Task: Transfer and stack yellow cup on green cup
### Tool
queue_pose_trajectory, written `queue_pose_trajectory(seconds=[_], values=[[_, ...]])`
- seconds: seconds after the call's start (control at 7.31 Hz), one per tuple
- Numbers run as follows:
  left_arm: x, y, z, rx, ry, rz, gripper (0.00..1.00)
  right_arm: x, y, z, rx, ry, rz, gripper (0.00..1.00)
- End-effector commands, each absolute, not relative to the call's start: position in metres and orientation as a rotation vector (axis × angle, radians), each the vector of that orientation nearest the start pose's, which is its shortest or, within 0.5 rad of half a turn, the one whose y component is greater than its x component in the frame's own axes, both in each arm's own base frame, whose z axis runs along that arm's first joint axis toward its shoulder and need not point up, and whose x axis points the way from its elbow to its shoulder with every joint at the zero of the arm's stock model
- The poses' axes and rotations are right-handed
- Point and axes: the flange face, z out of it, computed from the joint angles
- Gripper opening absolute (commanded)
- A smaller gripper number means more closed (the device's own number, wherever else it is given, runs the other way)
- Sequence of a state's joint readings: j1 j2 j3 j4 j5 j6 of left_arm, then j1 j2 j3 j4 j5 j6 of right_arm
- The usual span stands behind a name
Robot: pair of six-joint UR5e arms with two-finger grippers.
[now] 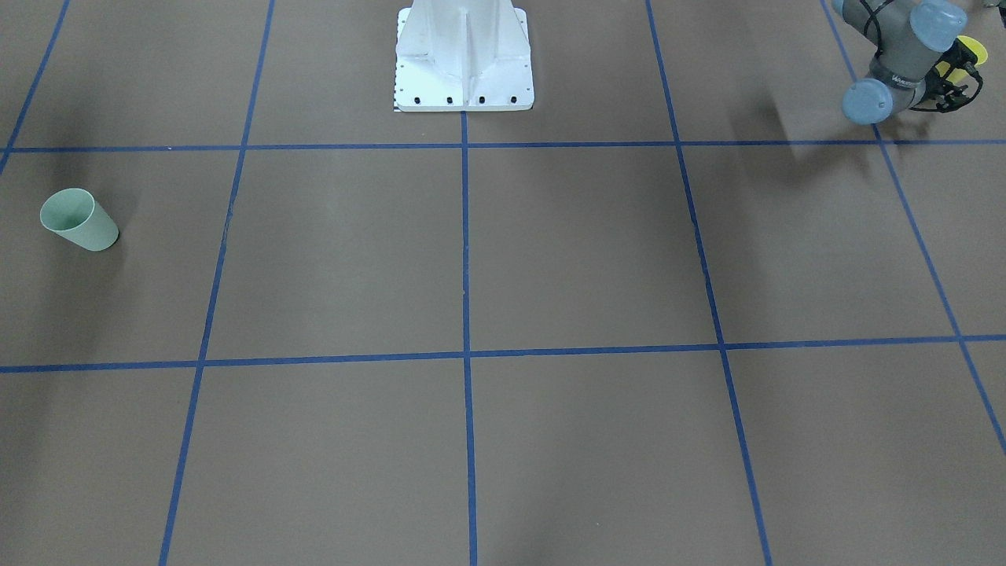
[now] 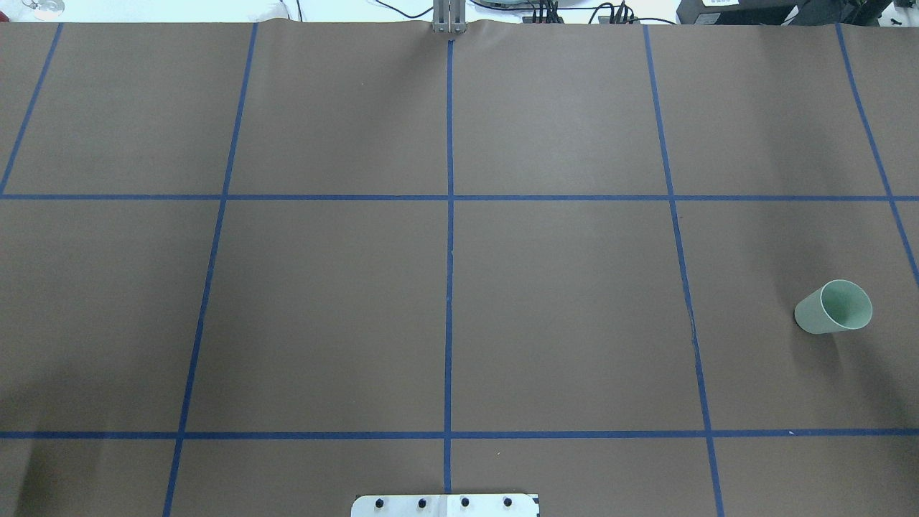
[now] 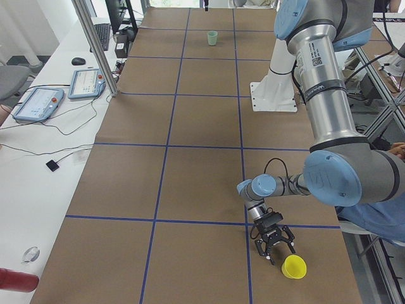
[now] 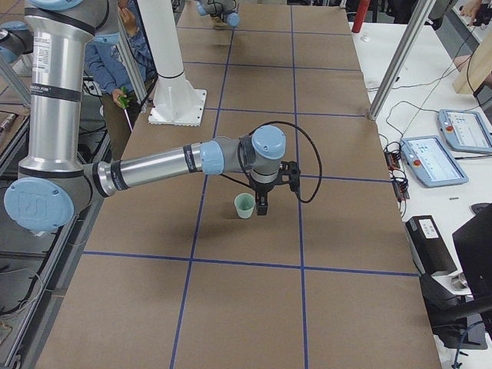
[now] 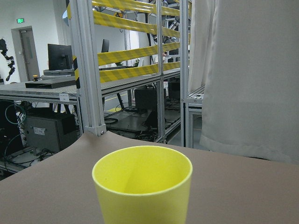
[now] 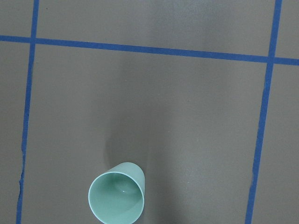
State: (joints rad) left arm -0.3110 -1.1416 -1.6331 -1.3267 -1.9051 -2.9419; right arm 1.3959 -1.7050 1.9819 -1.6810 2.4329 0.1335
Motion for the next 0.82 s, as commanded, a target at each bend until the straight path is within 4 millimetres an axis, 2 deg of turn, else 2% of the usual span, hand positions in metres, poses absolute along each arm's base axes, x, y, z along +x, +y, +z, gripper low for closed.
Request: queue_pose_trajectory(seconds=[0.0, 0.41, 0.55, 0.68], values=[[0.173, -0.157, 0.830, 0.002, -0.825, -1.717, 0.99, -0.018, -0.432, 0.520, 0.030, -0.875, -0.114, 1.00], [0.151, -0.149, 0.861, 0.039, -0.877, -1.713, 0.99, -0.018, -0.433, 0.515, 0.040, -0.876, -0.119, 1.00], [0.152, -0.148, 0.863, 0.032, -0.864, -1.723, 0.99, -0.018, -0.431, 0.506, 0.056, -0.880, -0.125, 1.00], [0.152, -0.148, 0.864, 0.041, -0.865, -1.736, 0.99, -0.018, -0.432, 0.506, 0.056, -0.879, -0.125, 1.00]])
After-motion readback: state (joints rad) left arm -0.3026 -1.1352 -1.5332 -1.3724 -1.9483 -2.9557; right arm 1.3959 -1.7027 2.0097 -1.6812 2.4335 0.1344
